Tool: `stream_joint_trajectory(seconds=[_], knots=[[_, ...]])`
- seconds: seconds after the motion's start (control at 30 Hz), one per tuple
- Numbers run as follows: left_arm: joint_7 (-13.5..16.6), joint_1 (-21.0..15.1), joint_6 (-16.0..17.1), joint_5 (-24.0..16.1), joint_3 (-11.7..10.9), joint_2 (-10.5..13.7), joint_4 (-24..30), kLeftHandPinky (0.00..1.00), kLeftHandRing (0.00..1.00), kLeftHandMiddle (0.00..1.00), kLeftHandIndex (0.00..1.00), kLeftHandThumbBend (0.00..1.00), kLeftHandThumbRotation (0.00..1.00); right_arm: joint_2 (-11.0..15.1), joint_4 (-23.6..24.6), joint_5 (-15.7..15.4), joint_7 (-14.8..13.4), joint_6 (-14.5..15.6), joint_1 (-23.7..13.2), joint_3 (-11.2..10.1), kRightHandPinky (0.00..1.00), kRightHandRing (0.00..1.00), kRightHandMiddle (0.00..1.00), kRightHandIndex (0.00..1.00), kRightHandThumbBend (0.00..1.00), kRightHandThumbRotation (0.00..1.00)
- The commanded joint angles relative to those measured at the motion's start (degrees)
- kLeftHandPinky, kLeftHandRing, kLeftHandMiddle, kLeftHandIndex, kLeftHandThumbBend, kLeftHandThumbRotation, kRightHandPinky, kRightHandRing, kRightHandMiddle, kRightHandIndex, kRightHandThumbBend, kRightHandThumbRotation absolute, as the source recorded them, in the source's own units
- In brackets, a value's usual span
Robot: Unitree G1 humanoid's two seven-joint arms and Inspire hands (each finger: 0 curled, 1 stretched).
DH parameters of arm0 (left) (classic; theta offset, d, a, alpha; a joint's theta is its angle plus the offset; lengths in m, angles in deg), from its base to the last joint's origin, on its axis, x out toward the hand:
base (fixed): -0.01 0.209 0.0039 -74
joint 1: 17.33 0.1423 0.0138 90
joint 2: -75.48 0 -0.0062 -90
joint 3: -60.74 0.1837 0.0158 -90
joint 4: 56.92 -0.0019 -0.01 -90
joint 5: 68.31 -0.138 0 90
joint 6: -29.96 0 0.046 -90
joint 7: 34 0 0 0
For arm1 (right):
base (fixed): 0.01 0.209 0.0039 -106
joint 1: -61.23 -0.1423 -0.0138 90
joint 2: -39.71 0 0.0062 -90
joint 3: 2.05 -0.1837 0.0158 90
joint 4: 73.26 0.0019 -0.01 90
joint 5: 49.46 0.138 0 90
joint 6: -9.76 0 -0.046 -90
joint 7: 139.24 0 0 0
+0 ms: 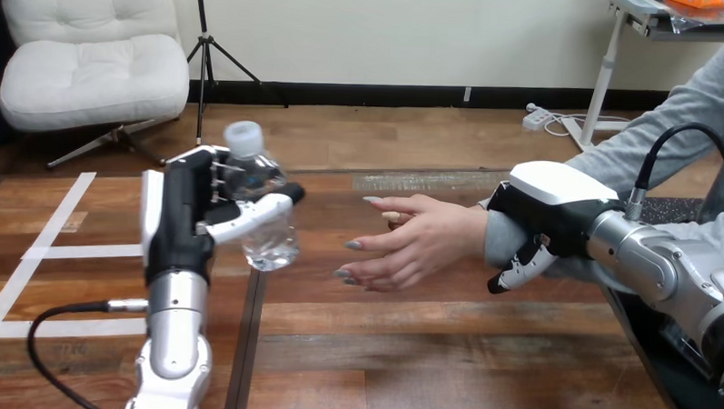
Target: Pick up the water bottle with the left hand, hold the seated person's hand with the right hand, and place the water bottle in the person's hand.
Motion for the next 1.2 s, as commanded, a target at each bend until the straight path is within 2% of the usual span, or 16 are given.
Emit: stream_joint_trajectory(seconds=[0.0, 0.33, 0.57, 1.03, 1.17], knots=[[0.01, -5.08, 2.52, -0.25, 1.03, -0.16, 1.95, 0.32, 0.36, 0.41, 0.41, 0.71, 0.00, -0.19, 3.42, 1.47, -1.69, -0.11, -2.75, -2.12, 0.21, 0.25, 0.30, 0.30, 0.72, 0.00], [-0.08, -5.23, 2.76, -0.38, 1.94, -1.02, 1.28, 0.32, 0.35, 0.40, 0.41, 0.72, 0.00, -0.40, 3.79, 2.06, -1.35, -0.15, -2.48, -2.66, 0.21, 0.25, 0.29, 0.30, 0.72, 0.00], [-1.52, -5.48, 3.19, 1.19, 1.99, -2.19, 0.39, 0.32, 0.35, 0.40, 0.41, 0.71, 0.00, -0.45, 3.96, 1.76, -1.35, -0.17, -2.47, -2.52, 0.21, 0.25, 0.29, 0.30, 0.72, 0.00], [-0.44, -6.72, 3.75, -0.06, 3.41, -3.18, -1.94, 0.33, 0.36, 0.41, 0.40, 0.72, 0.00, -0.57, 4.52, 1.74, -1.28, -0.40, -2.34, -2.44, 0.21, 0.24, 0.30, 0.30, 0.71, 0.00], [0.02, -7.33, 4.84, -0.69, 3.76, -3.41, -3.28, 0.34, 0.36, 0.41, 0.40, 0.72, 0.00, -0.61, 4.68, 1.96, -1.10, -0.57, -2.26, -2.57, 0.21, 0.24, 0.30, 0.30, 0.71, 0.00]])
